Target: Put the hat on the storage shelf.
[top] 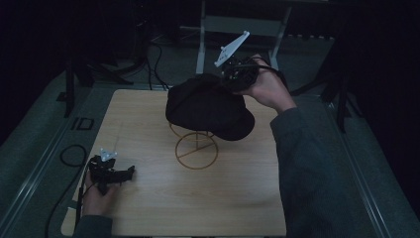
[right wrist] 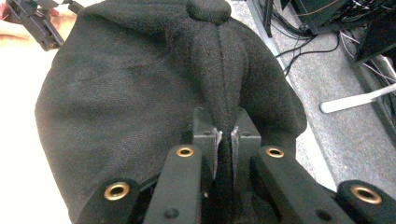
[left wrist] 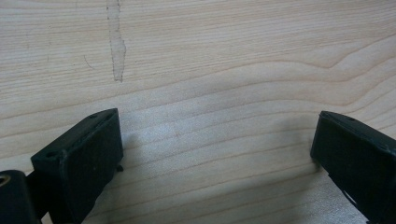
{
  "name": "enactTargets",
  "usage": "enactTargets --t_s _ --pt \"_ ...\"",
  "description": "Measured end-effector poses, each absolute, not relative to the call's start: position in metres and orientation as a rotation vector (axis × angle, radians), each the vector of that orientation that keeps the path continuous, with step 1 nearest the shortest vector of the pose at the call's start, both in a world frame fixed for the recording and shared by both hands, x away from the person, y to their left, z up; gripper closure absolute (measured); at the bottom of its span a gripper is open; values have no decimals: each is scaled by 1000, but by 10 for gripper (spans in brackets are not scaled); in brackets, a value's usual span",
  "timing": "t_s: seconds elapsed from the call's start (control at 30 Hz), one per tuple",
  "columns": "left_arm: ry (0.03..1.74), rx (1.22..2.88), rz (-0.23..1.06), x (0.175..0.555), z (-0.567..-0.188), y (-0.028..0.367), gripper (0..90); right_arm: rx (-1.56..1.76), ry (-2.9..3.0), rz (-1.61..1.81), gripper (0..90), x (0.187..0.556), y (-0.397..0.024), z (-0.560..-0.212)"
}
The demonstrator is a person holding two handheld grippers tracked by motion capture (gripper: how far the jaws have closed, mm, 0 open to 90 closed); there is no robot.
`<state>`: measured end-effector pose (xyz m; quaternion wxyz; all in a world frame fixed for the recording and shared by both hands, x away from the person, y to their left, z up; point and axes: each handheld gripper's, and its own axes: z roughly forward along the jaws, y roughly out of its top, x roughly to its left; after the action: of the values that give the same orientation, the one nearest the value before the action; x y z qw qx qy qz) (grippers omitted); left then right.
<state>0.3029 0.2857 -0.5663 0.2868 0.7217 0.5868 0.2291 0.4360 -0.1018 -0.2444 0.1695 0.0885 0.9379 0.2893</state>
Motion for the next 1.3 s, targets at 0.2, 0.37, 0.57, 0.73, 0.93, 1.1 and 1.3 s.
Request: enactTargets --t_s 0.2,0.37,0.57,0.73,0.93,1.1,1.3 --pt "1568 1929 612 303 -566 286 21 243 2678 811 835 437 -96 -248" --pt "1567 1930 613 303 -566 286 21 238 2688 805 834 436 -91 -250" --pt "1568 1930 613 303 -566 286 21 222 2705 793 830 436 -84 -255" --pt "1567 1930 613 303 -566 286 21 206 2723 777 820 436 -79 -260" --pt "1569 1926 614 303 -566 286 21 207 2744 743 737 438 -74 -267" --pt "1569 1925 614 303 -566 286 21 220 2748 721 663 438 -75 -270" --pt "1569 1925 614 303 -566 286 21 214 2740 770 663 437 -76 -267"
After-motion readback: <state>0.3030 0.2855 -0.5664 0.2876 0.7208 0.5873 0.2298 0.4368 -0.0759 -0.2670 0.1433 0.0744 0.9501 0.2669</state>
